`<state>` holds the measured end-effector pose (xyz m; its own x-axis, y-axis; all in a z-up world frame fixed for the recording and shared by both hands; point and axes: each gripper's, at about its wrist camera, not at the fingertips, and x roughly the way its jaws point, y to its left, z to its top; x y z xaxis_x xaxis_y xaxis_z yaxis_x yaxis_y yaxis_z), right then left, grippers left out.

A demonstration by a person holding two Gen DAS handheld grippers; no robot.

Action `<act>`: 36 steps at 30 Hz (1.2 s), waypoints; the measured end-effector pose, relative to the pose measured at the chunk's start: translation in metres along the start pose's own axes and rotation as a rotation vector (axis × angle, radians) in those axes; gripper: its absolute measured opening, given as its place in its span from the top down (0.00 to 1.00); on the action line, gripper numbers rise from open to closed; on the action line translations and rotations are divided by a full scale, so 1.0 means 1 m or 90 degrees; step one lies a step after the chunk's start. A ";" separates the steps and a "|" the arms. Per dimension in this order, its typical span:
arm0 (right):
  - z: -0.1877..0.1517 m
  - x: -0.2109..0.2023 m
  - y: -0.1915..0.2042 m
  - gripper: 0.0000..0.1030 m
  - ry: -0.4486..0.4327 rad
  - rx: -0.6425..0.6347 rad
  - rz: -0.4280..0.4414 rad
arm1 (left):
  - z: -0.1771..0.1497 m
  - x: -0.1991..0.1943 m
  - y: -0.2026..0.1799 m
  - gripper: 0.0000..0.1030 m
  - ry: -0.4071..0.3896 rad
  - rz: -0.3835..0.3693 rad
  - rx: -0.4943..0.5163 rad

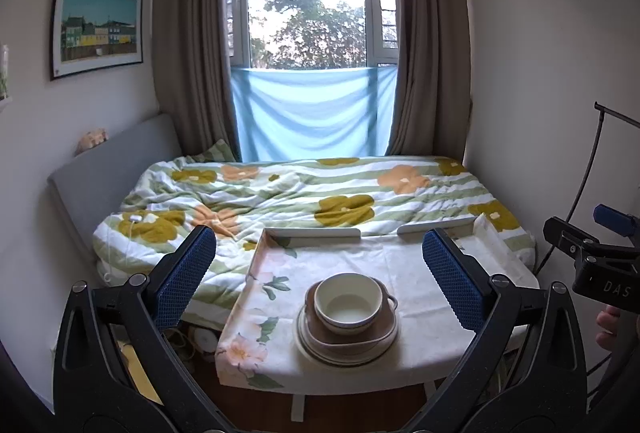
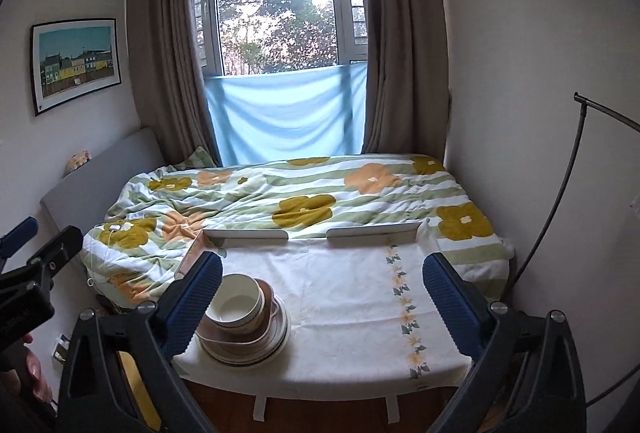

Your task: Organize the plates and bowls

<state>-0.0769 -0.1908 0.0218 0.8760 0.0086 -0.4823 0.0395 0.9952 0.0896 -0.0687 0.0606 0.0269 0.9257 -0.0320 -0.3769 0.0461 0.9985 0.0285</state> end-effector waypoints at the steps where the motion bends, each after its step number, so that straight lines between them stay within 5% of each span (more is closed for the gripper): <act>1: 0.000 0.000 0.000 0.03 0.000 0.001 -0.001 | 0.000 0.001 0.000 0.00 0.001 -0.001 -0.001; 36: -0.005 0.005 -0.001 0.03 0.005 -0.007 -0.011 | 0.001 0.000 0.000 0.00 -0.005 -0.002 0.000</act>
<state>-0.0750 -0.1910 0.0154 0.8714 -0.0080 -0.4904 0.0494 0.9962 0.0715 -0.0683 0.0603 0.0277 0.9284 -0.0349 -0.3699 0.0485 0.9984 0.0276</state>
